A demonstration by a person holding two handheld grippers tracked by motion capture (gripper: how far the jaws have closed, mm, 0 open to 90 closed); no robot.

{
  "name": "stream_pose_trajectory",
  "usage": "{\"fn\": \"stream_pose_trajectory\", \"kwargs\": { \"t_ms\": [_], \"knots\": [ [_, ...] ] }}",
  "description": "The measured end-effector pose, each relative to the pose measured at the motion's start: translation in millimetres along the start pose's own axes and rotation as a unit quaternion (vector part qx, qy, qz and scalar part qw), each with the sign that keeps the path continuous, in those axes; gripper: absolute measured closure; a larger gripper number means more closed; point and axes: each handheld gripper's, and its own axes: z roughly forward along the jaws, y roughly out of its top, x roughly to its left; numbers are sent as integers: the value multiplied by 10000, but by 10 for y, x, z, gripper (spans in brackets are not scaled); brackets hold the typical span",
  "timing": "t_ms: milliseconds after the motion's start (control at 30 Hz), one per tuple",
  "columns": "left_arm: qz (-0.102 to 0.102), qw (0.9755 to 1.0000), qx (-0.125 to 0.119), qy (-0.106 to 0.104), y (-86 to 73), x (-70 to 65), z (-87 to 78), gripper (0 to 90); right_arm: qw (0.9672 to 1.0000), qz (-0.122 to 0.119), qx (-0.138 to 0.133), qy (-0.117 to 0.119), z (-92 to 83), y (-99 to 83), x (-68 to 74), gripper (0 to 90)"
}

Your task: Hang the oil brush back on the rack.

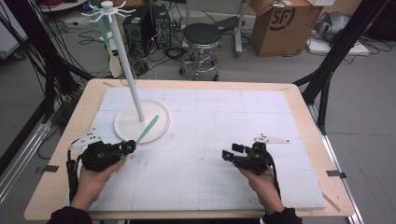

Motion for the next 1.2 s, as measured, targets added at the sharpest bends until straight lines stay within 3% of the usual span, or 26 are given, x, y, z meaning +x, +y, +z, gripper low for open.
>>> {"fn": "stream_pose_trajectory", "kwargs": {
  "t_ms": [267, 600, 800, 1200],
  "knots": [
    [-1, 9992, -378, -127, 110, -7, -87, 826, 10000, -8, -15, 10, -3, 0, -10, 300],
    [-60, 9959, -852, -301, 278, 1, -196, 826, 10000, 6, -24, -8, -4, -1, -11, 300],
    [-92, 9921, -1182, -405, 424, 0, -285, 826, 10000, 12, -14, -11, -4, -1, -15, 300],
    [-13, 9822, -1808, -504, 789, 28, -477, 826, 10000, 20, -8, 9, -4, -2, -15, 304]
  ]
}}
